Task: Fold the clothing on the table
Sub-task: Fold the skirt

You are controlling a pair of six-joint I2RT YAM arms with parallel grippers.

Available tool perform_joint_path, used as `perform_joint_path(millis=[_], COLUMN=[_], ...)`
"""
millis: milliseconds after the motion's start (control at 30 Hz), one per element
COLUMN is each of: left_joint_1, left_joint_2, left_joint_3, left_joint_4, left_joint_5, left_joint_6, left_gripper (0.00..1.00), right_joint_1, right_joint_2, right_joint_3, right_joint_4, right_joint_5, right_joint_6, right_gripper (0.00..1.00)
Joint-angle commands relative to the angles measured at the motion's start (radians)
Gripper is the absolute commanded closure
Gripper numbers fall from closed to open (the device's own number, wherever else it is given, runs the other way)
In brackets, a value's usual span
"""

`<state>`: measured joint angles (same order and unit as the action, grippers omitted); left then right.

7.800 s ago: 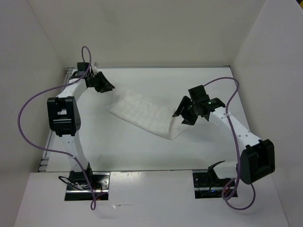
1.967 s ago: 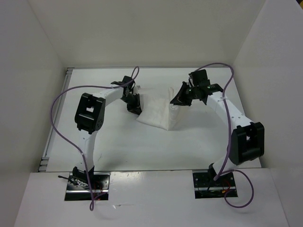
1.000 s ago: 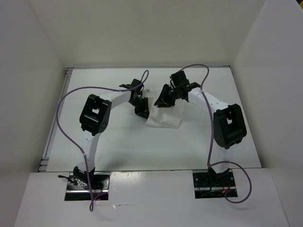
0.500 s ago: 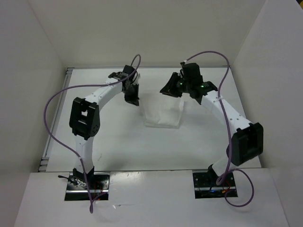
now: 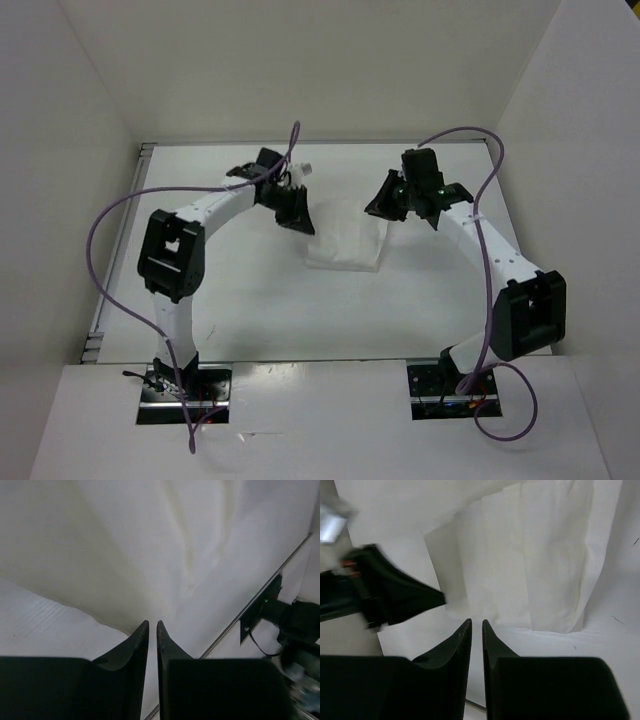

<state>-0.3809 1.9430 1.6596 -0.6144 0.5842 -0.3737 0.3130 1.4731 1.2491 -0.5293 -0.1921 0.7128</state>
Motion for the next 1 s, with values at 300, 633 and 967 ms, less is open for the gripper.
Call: perform_joint_path(millis=[300,633,967], left_joint_1=[0.025,0.1,0.185], left_joint_2=[0.249,-0.163,-0.475], left_joint_3=[-0.206,-0.093,-0.643], left_joint_4=[0.113,-0.012,0.287], left_joint_5=[0.132,0.097,-0.026], left_joint_6=[-0.074,0.007,-0.144], left_gripper=[0.83,0.56,0.53], right_joint_1=[-0.037,-0.046,-0.064], right_joint_2=[-0.181,-0.414,-0.839], right_joint_3=[-0.039,-0.08,-0.371], right_joint_4=[-0.058,-0.062,0.104], right_joint_5=[0.085,0.183,0.166], right_joint_6=[0.002,-0.01,-0.093], right_gripper=[0.83,0.72,0.0])
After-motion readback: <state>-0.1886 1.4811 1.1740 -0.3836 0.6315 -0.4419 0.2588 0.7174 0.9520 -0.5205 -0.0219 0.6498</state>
